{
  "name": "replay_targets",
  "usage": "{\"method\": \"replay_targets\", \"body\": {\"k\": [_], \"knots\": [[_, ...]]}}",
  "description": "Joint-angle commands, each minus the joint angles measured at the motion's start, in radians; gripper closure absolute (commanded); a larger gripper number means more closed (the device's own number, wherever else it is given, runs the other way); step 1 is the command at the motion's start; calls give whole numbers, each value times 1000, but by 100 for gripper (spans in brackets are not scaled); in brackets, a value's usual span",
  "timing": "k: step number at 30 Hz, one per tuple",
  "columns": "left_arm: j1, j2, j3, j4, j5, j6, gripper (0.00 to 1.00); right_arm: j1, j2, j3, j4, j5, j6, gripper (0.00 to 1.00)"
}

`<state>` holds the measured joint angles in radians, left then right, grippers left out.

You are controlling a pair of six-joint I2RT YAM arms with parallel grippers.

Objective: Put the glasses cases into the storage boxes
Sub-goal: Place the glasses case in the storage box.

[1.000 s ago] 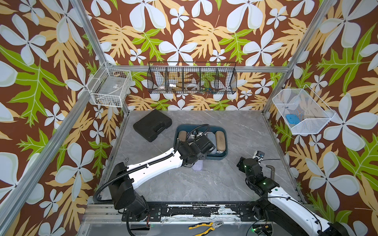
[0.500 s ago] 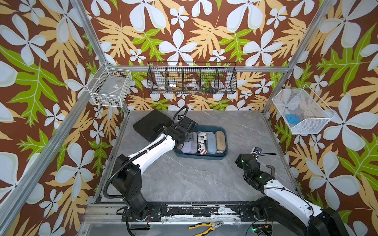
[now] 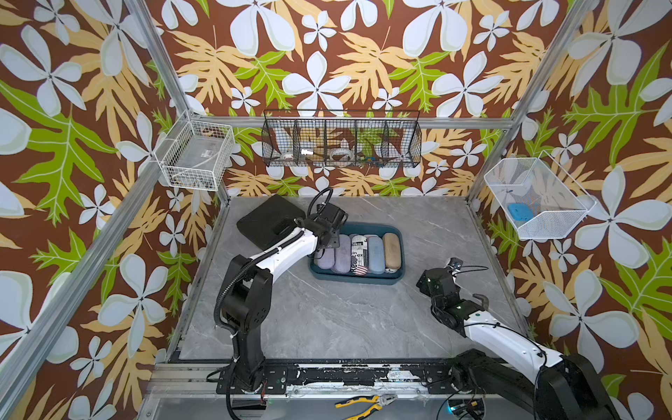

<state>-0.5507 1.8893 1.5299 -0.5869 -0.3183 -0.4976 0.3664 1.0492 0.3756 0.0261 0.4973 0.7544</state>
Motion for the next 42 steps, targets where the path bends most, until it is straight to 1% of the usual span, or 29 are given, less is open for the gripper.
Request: {"method": "replay_targets", "body": {"k": [1,7,14,21,25,27,31,34,38,40,42], "knots": [[5,30,25,-19,-32,31,38,-2,5,6,17,4,-9,20],[6,79,35,-24,-42,54,37,-6,12,6,15,7,-4,20],[8,120,45,-25,-36,66,32,-4,22,20,11,9,-1,20],[11,111,53,-25,-42,71,22,-5,28,28,6,9,0,20],[12,76,62,-29,-48,70,19,-5,25,39,-2,13,-5,20],[12,43,65,-28,-44,74,16,-5,23,45,-5,19,-10,20],[12,-43,58,-22,-77,73,12,-6,26,62,-5,27,-25,20],[12,-147,-2,22,-120,76,8,-5,29,71,25,29,-63,20],[18,-293,-140,110,-204,90,5,-7,38,47,181,41,-173,20],[29,-362,-237,176,-274,83,3,-7,61,57,229,65,-222,20],[52,-444,-362,281,-315,86,3,-6,91,69,269,87,-272,20]]}}
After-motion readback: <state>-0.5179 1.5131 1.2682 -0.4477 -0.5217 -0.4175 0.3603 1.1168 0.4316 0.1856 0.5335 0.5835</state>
